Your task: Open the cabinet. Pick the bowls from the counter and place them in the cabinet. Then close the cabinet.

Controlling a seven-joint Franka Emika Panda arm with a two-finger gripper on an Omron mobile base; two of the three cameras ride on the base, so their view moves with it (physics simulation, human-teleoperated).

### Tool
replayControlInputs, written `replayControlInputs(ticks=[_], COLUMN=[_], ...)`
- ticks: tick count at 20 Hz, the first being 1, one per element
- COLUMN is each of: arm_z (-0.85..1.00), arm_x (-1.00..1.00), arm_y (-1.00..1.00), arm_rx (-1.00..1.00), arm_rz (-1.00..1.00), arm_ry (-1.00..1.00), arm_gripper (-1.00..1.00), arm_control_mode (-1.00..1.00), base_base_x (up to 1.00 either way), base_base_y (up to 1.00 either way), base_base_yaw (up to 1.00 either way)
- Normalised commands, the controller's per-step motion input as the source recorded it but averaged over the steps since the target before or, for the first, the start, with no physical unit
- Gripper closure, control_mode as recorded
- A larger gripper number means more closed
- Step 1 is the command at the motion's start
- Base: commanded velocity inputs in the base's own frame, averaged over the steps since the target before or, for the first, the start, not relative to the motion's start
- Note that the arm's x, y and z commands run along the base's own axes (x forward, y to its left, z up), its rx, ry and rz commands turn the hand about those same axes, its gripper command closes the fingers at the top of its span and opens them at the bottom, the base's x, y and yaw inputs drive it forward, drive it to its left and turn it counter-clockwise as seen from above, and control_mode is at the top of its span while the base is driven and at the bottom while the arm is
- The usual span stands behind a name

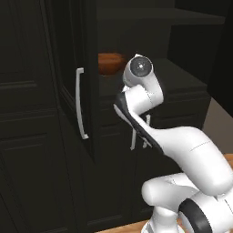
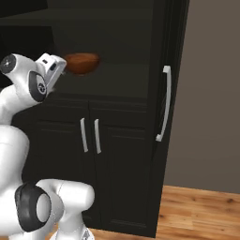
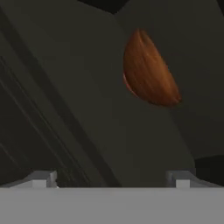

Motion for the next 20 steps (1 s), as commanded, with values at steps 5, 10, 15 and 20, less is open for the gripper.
replayControlInputs(ticks=[5,10,15,20], arm_z=[0.06,-0.22,-0.13,0.00], arm_x=[-1.00,-0.98,-0.62,0.00], arm_y=[-0.23,-0.58,-0.40,0.00], arm_rx=[0.01,0.04,0.01,0.00], arm_rz=[-0.44,-0.48,-0.11,0.00], arm_ry=[-0.20,-0.07,0.00,0.00], arm_gripper=[-1.00,-1.00,-1.00,-1.00], arm_control_mode=[-1.00,-1.00,1.00,1.00], base_base_x=[0.00,0.00,-0.20,-0.45], base_base_y=[0.00,0.00,-0.12,-0.66], base_base_yaw=[0.00,0.00,-0.02,-0.14])
